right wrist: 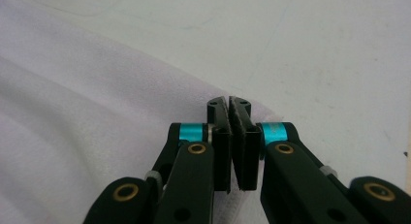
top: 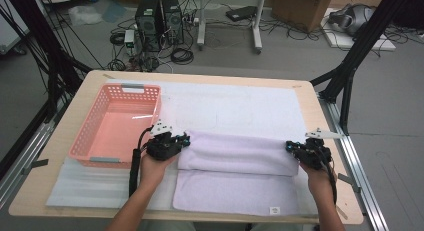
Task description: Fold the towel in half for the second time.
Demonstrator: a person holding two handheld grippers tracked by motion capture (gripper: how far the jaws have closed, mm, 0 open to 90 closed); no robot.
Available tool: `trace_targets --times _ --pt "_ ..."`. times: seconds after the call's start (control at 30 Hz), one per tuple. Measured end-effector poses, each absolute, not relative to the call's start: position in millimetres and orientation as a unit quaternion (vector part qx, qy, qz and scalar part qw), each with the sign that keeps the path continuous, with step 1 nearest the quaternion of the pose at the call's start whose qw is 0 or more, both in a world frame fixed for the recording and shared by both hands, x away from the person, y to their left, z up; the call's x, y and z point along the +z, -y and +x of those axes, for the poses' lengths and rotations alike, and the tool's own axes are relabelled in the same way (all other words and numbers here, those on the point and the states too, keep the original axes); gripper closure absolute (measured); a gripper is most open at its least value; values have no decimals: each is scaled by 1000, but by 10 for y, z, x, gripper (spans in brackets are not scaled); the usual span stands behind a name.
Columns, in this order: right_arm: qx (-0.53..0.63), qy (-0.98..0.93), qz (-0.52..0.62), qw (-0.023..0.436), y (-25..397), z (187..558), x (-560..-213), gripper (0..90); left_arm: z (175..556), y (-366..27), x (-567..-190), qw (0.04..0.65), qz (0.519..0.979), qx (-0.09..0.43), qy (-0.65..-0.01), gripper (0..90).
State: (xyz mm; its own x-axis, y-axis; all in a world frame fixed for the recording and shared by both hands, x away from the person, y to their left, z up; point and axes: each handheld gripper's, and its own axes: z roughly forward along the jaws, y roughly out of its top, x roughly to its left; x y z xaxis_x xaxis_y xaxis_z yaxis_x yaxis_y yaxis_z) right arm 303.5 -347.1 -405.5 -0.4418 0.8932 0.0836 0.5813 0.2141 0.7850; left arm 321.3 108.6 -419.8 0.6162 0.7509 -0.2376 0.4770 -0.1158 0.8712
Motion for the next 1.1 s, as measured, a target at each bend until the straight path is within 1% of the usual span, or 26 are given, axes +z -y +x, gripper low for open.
trace_targets --times 0.1,0.4,0.87,0.9,0.93,0.97,1.0,1.07,1.1 --pt "406 -748 481 209 3485 2884 -3997 876 3108 -1137 -4165 536 727 121 -412 843" --pt "429 -741 465 225 3497 2414 -3909 875 2688 -1237 -4155 572 723 120 -368 841" --pt "424 -756 453 210 3503 1823 -4019 874 2150 -1297 -4284 575 718 106 -378 826" --pt "422 -758 452 207 3500 1788 -4039 869 2131 -1303 -4290 575 716 104 -382 798" --pt "420 -760 452 205 3501 1772 -4048 861 2113 -1319 -4296 573 713 105 -390 749" --pt "419 -761 452 203 3498 1752 -4059 815 2103 -1332 -4297 571 710 103 -398 642" --pt "419 -760 453 204 3501 1744 -4061 735 2098 -1339 -4298 573 706 100 -403 566" --pt "430 -748 462 206 3501 1723 -4046 622 2088 -1347 -4298 574 702 98 -409 490" --pt "435 -743 462 213 3508 1723 -4033 573 2069 -1338 -4305 572 703 100 -410 474"
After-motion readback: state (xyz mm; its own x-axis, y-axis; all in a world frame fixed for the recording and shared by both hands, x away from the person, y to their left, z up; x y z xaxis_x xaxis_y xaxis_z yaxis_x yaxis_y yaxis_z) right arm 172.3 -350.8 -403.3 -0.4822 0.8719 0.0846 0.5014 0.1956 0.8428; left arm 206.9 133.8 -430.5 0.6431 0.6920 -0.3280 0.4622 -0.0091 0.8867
